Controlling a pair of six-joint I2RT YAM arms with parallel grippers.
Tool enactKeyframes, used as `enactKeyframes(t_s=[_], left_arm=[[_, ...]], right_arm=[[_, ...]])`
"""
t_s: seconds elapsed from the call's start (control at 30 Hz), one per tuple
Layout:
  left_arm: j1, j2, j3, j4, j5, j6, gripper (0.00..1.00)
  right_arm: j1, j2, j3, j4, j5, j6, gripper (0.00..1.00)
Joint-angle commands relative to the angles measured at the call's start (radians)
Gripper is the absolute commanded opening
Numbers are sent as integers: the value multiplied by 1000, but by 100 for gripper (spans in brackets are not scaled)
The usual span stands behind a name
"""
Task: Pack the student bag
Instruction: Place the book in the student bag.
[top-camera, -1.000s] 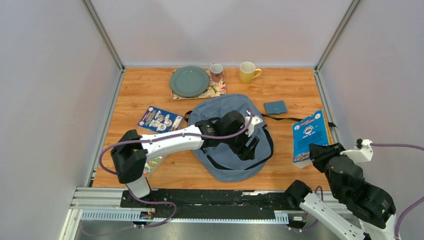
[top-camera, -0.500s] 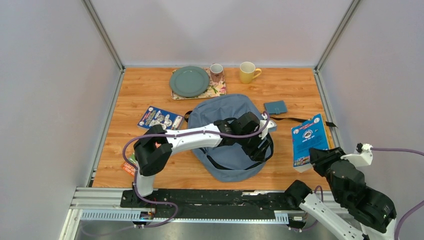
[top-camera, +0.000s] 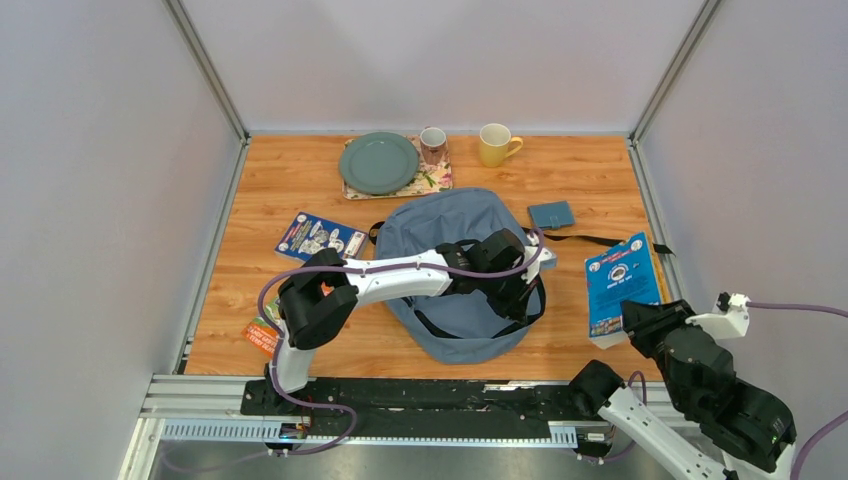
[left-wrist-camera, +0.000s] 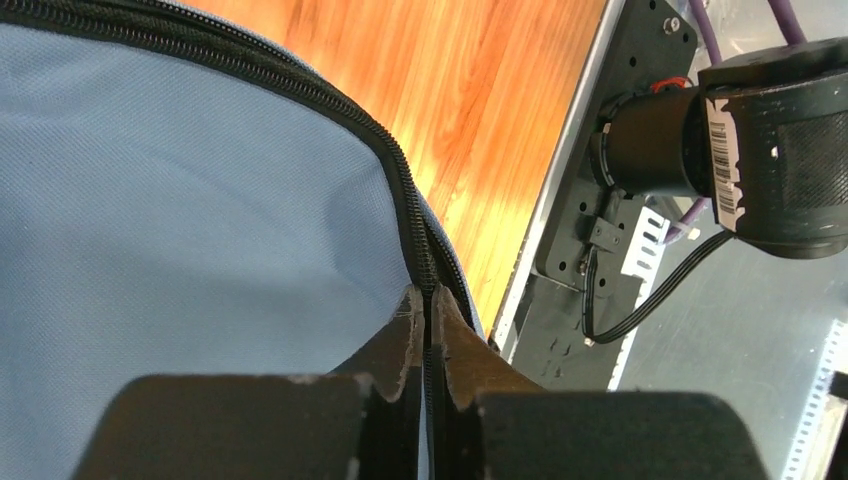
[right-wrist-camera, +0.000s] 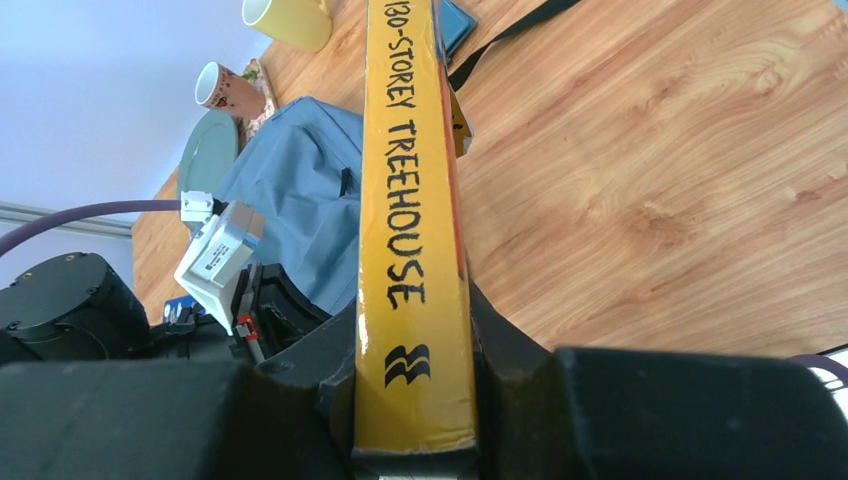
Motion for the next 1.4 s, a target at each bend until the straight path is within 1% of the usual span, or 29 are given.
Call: enactKeyframes(t_s=[0.0,0.07,0.17,0.27,0.3,0.43,0.47,0.53,0.57,0.67,0.7,0.77,0.8,0.83,0.87,0.93,0.97,1.0,1.07,1.1,1.13,1.2,1.23,1.27,1.3,1.37], left_arm=[[-2,5,48,22,-7,13,0],[-4,-2,48,5,-13,18,0],[-4,-29,48,-23,-64,31,0],[-2,-72,61,-70,-165,73,0],[4,-81,92,-92,-220,96,0],[36,-101,231,-245,-282,145,0],[41,-106,289,-268,-298,163,0],[54,-123,334,-311,-348,177,0],[57,-130,365,-319,-361,188,0],[64,-167,388,-331,-412,202,0],[65,-179,388,-330,-470,200,0],[67,-213,376,-322,-513,197,0],[67,-225,365,-314,-557,193,0],[67,-254,350,-282,-576,193,0],[67,-270,319,-267,-591,193,0],[67,-313,289,-210,-615,193,0],[67,-324,266,-193,-615,196,0],[65,-336,256,-167,-601,199,0],[65,-354,255,-158,-590,205,0],[64,-354,259,-158,-599,206,0],[64,-351,264,-168,-599,209,0],[62,-347,288,-191,-587,217,0],[64,-344,290,-195,-579,217,0],[64,-344,288,-195,-573,216,0],[64,-341,290,-201,-557,214,0],[61,-338,291,-207,-546,206,0]], right_arm=[[0,-20,3,44,22,31,0],[-2,-21,-2,41,15,34,0],[0,-23,-6,36,1,33,0],[-2,-26,-5,16,-19,37,0],[-2,-27,-2,12,-28,46,0],[0,-78,-2,-1,-106,77,0],[-2,-89,-3,-1,-142,88,0],[0,-121,-3,-2,-175,115,0],[1,-130,-2,-7,-205,126,0],[0,-155,11,-13,-272,158,0],[1,-155,15,-11,-289,163,0],[1,-155,21,-10,-347,183,0],[3,-155,20,-5,-370,191,0],[4,-155,18,1,-393,200,0],[4,-155,12,9,-448,218,0],[3,-155,-26,58,-516,232,0],[3,-155,-41,71,-577,253,0],[4,-155,-87,123,-608,255,0],[4,-152,-138,185,-691,281,0],[4,-153,-167,266,-715,286,0],[4,-153,-211,301,-737,292,0],[4,-146,-257,352,-742,313,0],[3,-142,-308,402,-742,324,0],[3,-136,-333,438,-775,332,0],[3,-126,-357,529,-780,327,0],[4,-110,-425,591,-759,346,0]])
